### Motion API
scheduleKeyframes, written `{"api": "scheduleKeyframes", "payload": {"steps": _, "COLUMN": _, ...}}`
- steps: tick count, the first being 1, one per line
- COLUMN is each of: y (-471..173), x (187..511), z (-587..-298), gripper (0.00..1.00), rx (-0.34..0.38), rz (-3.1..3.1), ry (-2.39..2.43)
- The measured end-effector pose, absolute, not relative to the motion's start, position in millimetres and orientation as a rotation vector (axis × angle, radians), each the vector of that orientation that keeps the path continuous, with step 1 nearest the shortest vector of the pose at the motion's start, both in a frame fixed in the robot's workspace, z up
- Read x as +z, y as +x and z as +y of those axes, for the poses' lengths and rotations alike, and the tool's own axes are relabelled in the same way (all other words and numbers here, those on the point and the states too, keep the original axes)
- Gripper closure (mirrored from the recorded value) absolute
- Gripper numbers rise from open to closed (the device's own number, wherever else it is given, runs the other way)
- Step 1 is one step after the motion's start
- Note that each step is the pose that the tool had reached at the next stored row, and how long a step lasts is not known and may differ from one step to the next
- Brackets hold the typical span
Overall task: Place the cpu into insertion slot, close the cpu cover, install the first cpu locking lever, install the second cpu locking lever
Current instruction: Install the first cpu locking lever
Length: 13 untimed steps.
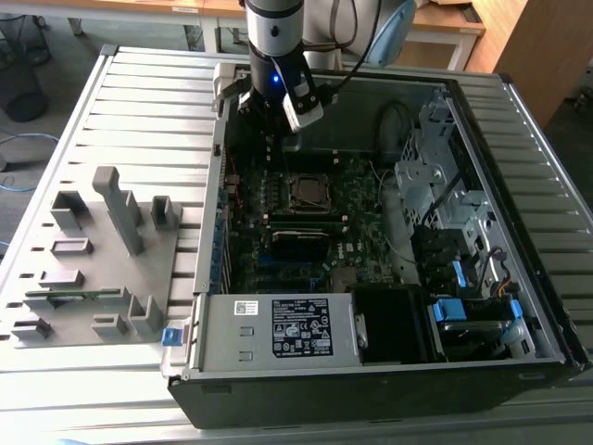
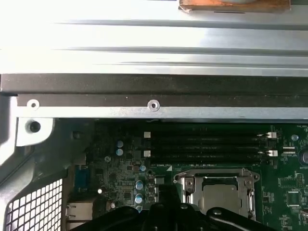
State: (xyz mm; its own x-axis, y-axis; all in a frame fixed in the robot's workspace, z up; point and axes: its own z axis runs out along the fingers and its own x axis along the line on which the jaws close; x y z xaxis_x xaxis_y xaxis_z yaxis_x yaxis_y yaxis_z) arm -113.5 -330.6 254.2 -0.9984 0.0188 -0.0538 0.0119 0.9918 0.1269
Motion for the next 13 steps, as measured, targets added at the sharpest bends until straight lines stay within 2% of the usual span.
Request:
{"api": "scheduleKeyframes", "payload": {"steps": 5, "y": -120.4, "x": 254.1, "z": -330.7, "gripper": 0.90, "rx": 0.200, "rz": 3.077, "ry": 0.023}}
{"api": "scheduleKeyframes", "payload": {"steps": 13, "y": -122.7, "x": 254.0, "z": -330.6, "gripper": 0.90, "rx": 0.306, "rz": 3.055, "ry": 0.025}}
